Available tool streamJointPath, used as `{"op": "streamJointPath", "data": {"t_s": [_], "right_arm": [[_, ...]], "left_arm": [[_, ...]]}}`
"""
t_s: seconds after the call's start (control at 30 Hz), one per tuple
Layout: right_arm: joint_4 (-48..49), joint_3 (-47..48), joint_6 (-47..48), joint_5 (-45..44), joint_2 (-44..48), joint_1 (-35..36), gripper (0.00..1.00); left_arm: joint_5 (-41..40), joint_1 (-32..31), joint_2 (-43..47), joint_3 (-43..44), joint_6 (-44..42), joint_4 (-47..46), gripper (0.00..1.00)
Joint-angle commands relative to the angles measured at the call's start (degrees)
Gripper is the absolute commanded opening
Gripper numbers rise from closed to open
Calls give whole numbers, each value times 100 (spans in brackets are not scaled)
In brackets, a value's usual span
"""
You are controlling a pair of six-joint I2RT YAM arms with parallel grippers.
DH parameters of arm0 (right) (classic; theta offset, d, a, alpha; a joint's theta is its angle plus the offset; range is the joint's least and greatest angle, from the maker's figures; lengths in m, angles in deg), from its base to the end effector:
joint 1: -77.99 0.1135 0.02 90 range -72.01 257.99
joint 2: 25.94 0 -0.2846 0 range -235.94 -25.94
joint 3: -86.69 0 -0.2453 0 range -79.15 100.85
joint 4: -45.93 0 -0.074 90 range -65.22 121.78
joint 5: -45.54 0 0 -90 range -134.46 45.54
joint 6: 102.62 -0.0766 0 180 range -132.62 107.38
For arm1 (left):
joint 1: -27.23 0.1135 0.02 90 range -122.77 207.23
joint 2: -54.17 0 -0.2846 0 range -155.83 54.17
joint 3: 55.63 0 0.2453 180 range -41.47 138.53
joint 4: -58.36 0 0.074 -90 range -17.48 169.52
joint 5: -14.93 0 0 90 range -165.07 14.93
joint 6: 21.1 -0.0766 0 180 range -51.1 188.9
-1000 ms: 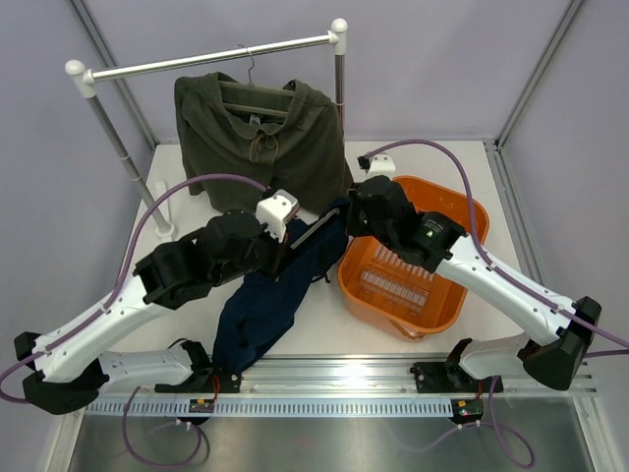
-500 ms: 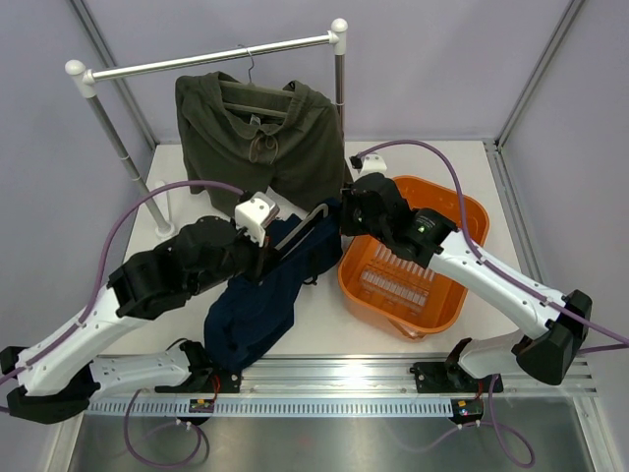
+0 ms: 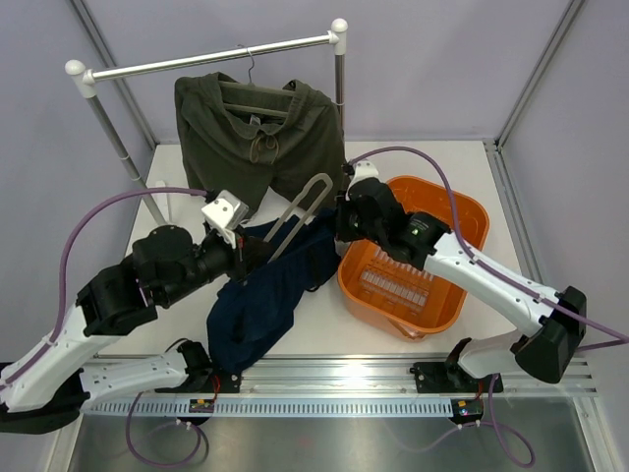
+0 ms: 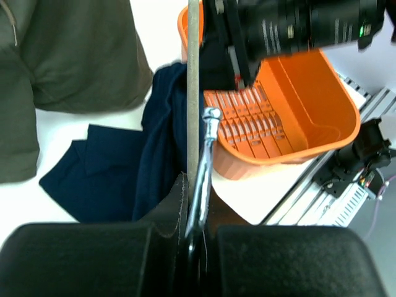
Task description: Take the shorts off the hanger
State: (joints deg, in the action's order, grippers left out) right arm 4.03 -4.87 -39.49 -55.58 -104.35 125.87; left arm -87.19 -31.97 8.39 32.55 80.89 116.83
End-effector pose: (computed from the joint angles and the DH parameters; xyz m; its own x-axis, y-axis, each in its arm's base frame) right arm 0.2330 0.2356 0.3563 -0.5952 0.0030 -0.8036 -0.3912 0.8724 0.2930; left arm 0.0884 -0.1169 0.4417 -0.2916 0.0926 -0.9520 0.6910 0.7086 -0.1428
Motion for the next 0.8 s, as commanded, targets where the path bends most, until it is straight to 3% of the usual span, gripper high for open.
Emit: {"op": "streamJointPath", "data": {"t_s": [0.0,0.13,0.33,0.53,0.77], "right_arm": [[174,25,104,-312,63,457,0],[270,16,-72,-374,177,1266,0],[147,368,-222,-1269,177,2952,0],[191,683,-257,-1525,-24,3867,0],[-169,1307,-73,-1938,-482,4545,0]], "left_arm": [[-211,-48,-10,-89,-56,-861,0],[-747,-48,-185,-212,-56,-1354,0],[-1730,-48,-458,-222,67,-2093,0],[-2724,-39,-933,447,84,-1953,0],[-3059,-39,-660,200,-135,-2981,0]]}}
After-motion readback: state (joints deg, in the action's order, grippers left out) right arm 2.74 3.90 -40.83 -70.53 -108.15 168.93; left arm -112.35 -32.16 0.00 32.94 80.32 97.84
